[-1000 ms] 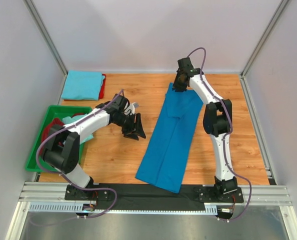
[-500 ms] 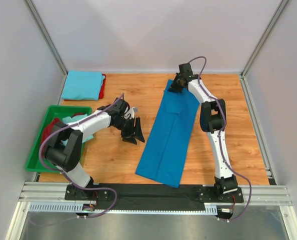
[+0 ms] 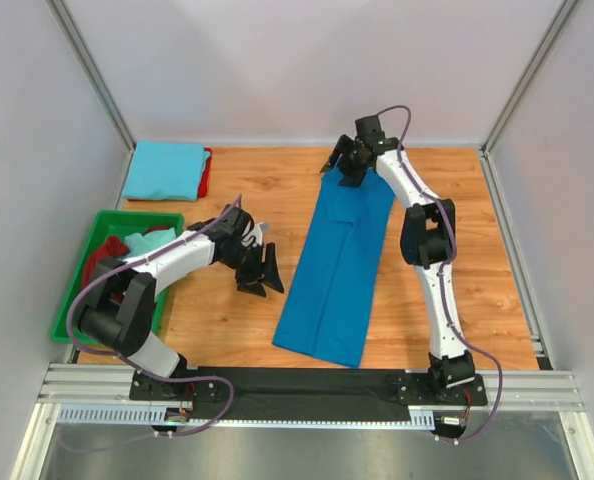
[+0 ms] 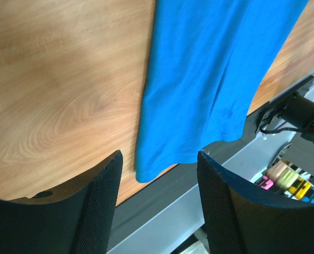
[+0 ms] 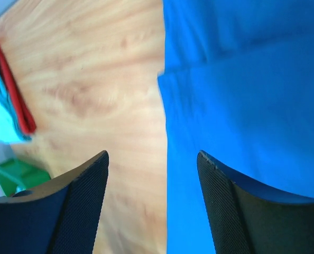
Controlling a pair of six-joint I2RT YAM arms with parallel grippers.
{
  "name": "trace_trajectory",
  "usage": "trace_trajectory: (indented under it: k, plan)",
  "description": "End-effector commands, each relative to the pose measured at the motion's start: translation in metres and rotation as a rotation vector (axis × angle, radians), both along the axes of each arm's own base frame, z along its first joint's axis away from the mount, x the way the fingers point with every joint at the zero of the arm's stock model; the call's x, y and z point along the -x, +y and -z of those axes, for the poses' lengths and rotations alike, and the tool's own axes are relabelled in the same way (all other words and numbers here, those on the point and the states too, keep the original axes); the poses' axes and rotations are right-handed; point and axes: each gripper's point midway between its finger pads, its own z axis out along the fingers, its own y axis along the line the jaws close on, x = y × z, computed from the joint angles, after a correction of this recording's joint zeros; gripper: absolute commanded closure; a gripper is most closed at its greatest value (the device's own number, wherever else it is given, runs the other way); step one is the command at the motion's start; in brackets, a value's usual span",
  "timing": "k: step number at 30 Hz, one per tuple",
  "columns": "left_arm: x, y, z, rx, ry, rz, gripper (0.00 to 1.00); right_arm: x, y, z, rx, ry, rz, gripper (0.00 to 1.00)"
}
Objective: Fold and stack the t-shirts
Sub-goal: Fold the tshirt
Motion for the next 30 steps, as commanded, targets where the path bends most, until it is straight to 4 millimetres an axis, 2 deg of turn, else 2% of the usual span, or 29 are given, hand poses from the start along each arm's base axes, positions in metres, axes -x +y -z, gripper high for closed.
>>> trace_trajectory:
  k: [1, 2, 3, 4, 6, 7, 9, 10, 12, 13, 14, 15, 16, 17, 20, 21, 23, 30]
  plan:
    - [0.017, 0.005, 0.011, 0.014, 0.042, 0.015, 0.35, 0.052, -0.036, -0.102, 0.101, -0.057, -0.064, 0.3]
    - [0.021, 0.006, 0.014, 0.012, 0.06, 0.014, 0.36, 0.066, -0.044, -0.103, 0.141, -0.044, -0.082, 0.3]
    - [0.025, 0.006, 0.017, 0.014, 0.078, 0.009, 0.36, 0.086, -0.052, -0.132, 0.172, -0.085, -0.106, 0.3]
    - [0.036, 0.007, 0.023, 0.028, 0.112, 0.01, 0.37, 0.112, -0.06, -0.106, 0.204, 0.008, -0.123, 0.3]
    - [0.037, 0.004, 0.025, 0.057, 0.116, -0.007, 0.37, 0.151, -0.065, -0.099, 0.199, 0.066, -0.151, 0.3]
    - [0.044, 0.005, 0.028, 0.065, 0.138, -0.007, 0.37, 0.189, -0.067, -0.089, 0.169, 0.118, -0.172, 0.31]
    - [0.046, 0.005, 0.031, 0.068, 0.149, -0.014, 0.37, 0.223, -0.062, -0.08, 0.123, 0.149, -0.19, 0.36]
    - [0.048, 0.007, 0.034, 0.059, 0.158, -0.016, 0.37, 0.264, -0.066, -0.067, 0.108, 0.2, -0.188, 0.39]
    - [0.051, 0.007, 0.036, 0.059, 0.165, -0.015, 0.37, 0.301, -0.059, -0.058, 0.067, 0.228, -0.205, 0.46]
    - [0.053, 0.007, 0.038, 0.056, 0.171, -0.015, 0.38, 0.319, -0.058, -0.067, 0.037, 0.21, -0.19, 0.47]
    - [0.054, 0.007, 0.038, 0.057, 0.175, -0.012, 0.38, 0.353, -0.059, -0.042, 0.037, 0.286, -0.201, 0.48]
    - [0.057, 0.006, 0.04, 0.052, 0.181, -0.006, 0.39, 0.363, -0.055, -0.04, 0.008, 0.277, -0.204, 0.5]
    - [0.058, 0.005, 0.04, 0.052, 0.181, 0.0, 0.39, 0.378, -0.048, -0.048, -0.031, 0.247, -0.199, 0.51]
    - [0.059, 0.005, 0.041, 0.052, 0.18, 0.005, 0.4, 0.402, -0.053, -0.024, -0.03, 0.311, -0.19, 0.52]
    - [0.065, 0.001, 0.043, 0.043, 0.188, 0.027, 0.4, 0.428, -0.046, -0.017, -0.112, 0.311, -0.144, 0.52]
    - [0.067, 0.001, 0.045, 0.038, 0.189, 0.03, 0.4, 0.441, -0.045, 0.0, -0.135, 0.335, -0.139, 0.54]
    - [0.071, 0.0, 0.049, 0.027, 0.204, 0.036, 0.4, 0.453, -0.039, 0.006, -0.168, 0.355, -0.131, 0.54]
    - [0.079, 0.009, 0.059, -0.024, 0.211, 0.038, 0.38, 0.476, -0.043, 0.037, -0.104, 0.406, -0.122, 0.54]
